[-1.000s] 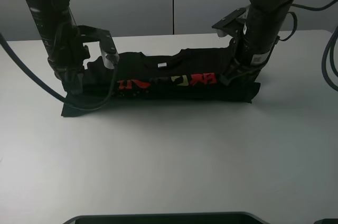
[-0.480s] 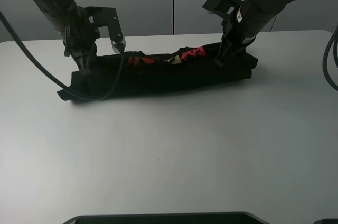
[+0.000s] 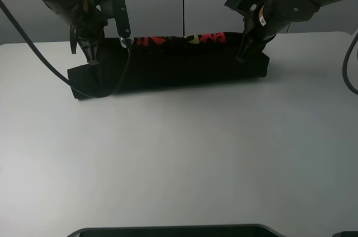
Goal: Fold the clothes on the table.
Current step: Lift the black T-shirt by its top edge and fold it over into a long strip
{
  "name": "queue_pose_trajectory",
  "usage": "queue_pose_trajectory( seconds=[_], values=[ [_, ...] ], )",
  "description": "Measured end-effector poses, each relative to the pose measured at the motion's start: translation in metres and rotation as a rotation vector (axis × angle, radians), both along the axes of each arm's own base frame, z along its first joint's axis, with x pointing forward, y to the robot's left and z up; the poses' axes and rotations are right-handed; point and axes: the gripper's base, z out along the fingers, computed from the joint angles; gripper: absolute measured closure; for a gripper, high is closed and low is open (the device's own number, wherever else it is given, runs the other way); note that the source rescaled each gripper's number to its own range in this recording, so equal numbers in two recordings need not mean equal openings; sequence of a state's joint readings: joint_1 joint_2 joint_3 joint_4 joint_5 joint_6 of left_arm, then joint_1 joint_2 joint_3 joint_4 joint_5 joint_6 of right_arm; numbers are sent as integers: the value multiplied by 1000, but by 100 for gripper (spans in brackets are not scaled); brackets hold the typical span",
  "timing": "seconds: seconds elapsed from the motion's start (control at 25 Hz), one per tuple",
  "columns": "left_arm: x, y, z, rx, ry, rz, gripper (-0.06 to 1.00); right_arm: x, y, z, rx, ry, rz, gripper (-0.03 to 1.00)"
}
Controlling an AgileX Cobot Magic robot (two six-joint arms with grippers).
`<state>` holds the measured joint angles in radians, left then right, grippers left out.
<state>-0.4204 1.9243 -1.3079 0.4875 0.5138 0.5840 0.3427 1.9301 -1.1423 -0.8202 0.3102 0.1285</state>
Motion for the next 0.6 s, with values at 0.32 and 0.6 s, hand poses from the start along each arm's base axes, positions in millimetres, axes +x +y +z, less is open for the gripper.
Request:
queue_pose_trajectory(
  seconds=[0.32,0.6],
  values=[
    [10,-1,-37,36,16,32,94,8,6,-30,-16,6,116,97],
    [15,2,-51,51,-2,73,94,23,12,-32,-13,-25,149,97]
  ],
)
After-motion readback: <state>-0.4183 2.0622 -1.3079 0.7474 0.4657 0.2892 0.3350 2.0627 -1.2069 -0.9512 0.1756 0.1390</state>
